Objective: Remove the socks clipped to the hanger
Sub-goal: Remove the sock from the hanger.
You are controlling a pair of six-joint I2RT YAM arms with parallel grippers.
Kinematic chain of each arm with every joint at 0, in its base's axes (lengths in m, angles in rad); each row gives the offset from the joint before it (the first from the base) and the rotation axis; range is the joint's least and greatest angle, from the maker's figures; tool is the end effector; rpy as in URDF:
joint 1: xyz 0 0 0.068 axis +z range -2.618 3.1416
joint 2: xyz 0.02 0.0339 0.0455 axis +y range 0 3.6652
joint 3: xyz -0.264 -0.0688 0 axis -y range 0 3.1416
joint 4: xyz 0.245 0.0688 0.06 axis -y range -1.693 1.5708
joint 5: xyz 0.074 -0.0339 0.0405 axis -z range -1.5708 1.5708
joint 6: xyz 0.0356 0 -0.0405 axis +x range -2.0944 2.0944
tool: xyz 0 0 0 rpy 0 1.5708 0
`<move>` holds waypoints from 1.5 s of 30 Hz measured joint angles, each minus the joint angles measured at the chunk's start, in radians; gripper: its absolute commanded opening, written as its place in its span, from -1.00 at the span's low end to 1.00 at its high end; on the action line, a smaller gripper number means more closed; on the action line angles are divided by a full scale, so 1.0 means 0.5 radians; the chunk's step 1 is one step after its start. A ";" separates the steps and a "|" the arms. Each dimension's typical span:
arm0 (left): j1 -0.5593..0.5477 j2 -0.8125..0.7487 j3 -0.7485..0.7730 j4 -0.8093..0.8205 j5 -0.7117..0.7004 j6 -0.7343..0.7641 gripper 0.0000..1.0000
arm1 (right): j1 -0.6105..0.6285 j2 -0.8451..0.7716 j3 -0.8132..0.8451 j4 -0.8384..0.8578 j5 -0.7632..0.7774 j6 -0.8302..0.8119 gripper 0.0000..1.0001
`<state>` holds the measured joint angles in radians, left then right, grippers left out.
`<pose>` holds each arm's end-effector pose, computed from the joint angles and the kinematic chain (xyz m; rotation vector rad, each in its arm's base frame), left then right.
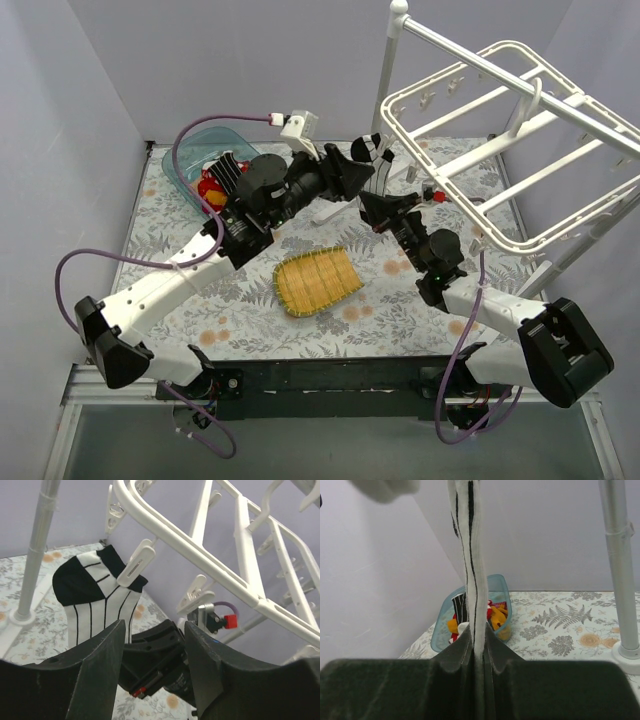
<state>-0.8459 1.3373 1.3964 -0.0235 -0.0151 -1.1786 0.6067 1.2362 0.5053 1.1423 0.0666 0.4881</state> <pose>0.2056 -0.2313 0.4486 -0.3065 1.7416 -1.5469 0.2118 0.1441 0.2878 -0.0102 1.2101 0.9263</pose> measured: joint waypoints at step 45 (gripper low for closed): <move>-0.303 0.603 0.642 0.003 -0.719 0.723 -0.03 | 0.680 0.232 0.363 0.083 1.183 -1.781 -0.85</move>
<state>-0.9974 1.6390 1.7172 -0.0219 -0.3748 -0.8169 0.9466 1.3521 0.6868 1.1839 0.6579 -0.4023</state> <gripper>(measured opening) 0.473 0.094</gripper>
